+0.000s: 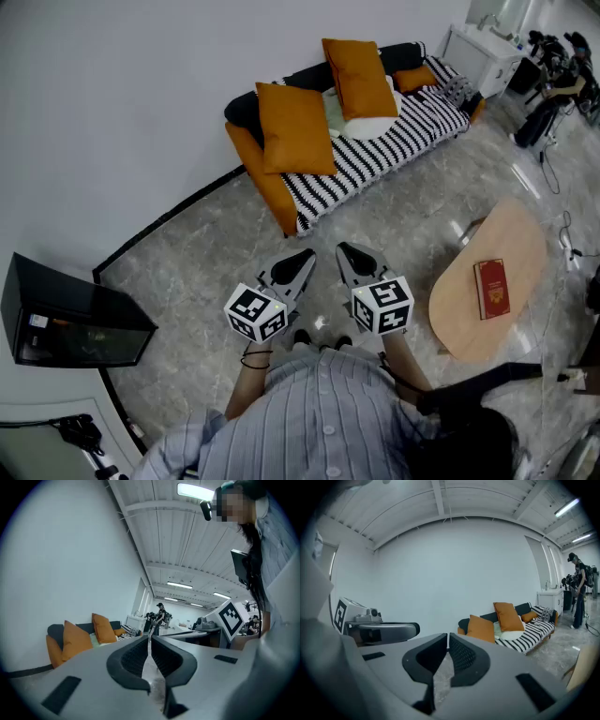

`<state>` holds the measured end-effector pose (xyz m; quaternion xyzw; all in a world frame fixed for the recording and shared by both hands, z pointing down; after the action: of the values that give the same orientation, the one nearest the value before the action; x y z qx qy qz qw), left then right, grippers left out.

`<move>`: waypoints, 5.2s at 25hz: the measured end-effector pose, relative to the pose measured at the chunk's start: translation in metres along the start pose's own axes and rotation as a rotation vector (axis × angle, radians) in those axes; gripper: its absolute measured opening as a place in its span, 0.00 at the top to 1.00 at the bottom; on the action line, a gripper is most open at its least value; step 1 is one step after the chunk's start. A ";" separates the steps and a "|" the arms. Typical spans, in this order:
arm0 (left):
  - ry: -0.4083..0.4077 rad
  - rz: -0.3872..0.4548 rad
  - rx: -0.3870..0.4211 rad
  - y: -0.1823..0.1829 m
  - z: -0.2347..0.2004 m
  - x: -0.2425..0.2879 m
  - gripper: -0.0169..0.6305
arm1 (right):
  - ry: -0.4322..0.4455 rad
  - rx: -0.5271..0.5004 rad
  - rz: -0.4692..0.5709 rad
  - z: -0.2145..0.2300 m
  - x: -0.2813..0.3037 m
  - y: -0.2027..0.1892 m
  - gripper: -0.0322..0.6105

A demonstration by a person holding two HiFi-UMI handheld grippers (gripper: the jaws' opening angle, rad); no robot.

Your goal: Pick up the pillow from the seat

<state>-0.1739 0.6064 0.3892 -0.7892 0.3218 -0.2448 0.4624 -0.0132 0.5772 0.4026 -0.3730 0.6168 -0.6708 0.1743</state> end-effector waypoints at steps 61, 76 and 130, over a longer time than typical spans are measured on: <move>-0.192 -0.161 -0.053 0.107 -0.223 0.303 0.95 | -0.168 0.127 -0.134 0.256 0.230 0.013 0.90; -0.154 -0.176 -0.069 0.110 -0.233 0.400 0.96 | -0.162 0.151 -0.136 0.361 0.245 0.004 0.90; 0.177 -0.123 -0.044 0.259 -0.514 0.764 0.85 | 0.016 0.085 -0.166 0.774 0.482 0.047 0.90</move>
<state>-0.0837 -0.3432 0.4596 -0.7927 0.3177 -0.3343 0.3987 0.2117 -0.3057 0.4643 -0.4098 0.5562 -0.7114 0.1289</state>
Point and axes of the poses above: the fingertips, and each gripper's own axes: x forward along the fingers, z to its right, y out of its top, the point moved 8 cm from there along -x, backward along the fingers, and after that the axes turned 14 degrees about -x, right-handed, at the moved point
